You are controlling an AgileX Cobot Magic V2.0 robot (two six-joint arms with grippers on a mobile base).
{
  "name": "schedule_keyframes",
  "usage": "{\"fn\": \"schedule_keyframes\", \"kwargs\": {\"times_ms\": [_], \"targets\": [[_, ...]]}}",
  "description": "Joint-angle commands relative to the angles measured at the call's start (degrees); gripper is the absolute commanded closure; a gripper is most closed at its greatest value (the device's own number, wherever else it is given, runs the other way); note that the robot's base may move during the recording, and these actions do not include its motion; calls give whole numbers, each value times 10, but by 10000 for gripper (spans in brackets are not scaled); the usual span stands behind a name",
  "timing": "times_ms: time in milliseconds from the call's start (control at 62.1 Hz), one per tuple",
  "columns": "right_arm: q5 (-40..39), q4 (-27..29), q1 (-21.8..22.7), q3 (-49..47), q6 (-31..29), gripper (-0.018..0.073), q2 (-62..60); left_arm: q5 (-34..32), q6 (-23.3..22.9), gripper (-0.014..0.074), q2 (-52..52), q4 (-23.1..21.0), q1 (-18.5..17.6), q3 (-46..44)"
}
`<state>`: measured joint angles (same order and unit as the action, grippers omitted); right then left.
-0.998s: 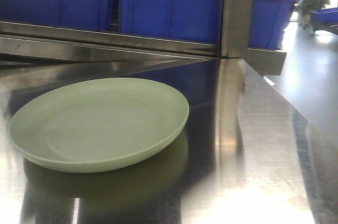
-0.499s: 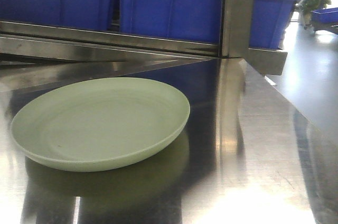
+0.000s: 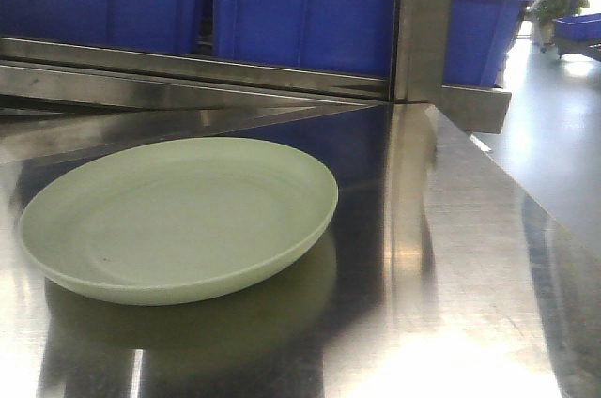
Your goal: Place green plate on second shelf with right arm
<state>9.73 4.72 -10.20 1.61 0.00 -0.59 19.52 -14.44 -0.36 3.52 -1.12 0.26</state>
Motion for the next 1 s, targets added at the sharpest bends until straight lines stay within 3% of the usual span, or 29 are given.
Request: {"fn": "schedule_keyframes", "kwargs": {"times_ms": [0, 306, 708, 805, 982], "targets": [[-51, -4, 3, -4, 0, 480, -10, -40, -3, 472, -14, -3, -4, 18], [-124, 2, 3, -17, 13, 480, 20, -40, -3, 472, -14, -3, -4, 18], [-97, 13, 3, -242, 22, 480, 345, -40, -3, 472, -14, -3, -4, 18], [-81, 44, 3, -300, 22, 480, 417, -40, -3, 472, -14, -3, -4, 18], [20, 126, 2, -408, 22, 441, 537, -40, -3, 472, -14, -3, -4, 18]]}}
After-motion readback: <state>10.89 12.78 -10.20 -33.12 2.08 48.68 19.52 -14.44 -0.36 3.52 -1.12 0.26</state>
